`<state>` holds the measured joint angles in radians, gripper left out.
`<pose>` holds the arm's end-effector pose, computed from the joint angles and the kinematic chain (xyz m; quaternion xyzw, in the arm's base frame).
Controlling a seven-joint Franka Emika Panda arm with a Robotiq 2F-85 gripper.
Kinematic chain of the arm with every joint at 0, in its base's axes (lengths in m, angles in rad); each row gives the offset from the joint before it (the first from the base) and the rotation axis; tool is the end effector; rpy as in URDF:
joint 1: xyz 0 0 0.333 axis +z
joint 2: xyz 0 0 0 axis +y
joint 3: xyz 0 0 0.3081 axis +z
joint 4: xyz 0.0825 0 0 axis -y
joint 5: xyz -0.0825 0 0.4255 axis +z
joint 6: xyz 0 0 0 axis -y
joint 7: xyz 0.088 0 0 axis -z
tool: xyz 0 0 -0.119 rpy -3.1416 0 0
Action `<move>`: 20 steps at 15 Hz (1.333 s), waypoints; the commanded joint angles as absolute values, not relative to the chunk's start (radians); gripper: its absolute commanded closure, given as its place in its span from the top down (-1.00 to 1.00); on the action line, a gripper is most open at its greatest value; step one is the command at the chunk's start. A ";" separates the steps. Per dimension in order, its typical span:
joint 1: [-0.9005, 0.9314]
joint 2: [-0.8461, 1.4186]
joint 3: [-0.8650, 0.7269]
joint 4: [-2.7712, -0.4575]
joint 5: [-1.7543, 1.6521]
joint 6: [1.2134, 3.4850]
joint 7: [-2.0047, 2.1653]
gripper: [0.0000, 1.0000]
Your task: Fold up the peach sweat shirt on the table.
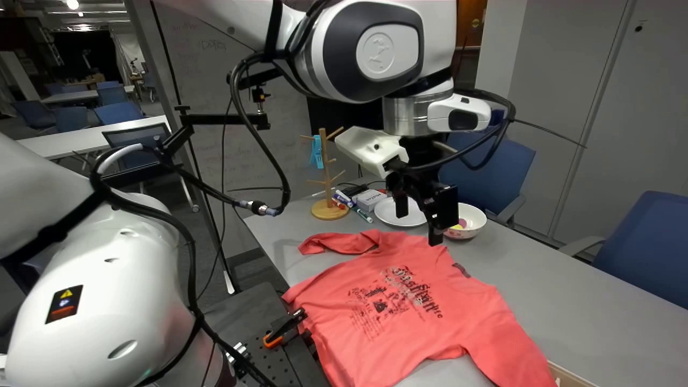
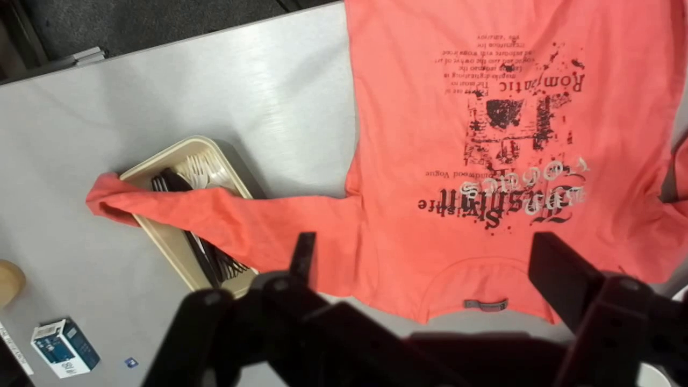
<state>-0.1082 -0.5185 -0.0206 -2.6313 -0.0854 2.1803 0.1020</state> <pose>0.4180 -0.0575 0.3799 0.9948 -0.0907 0.0334 0.0311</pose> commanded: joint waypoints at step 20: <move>0.055 0.081 0.058 -2.385 0.115 2.300 0.032 1.00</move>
<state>0.0557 0.0813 0.0575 -2.3861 0.1158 2.3026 0.0323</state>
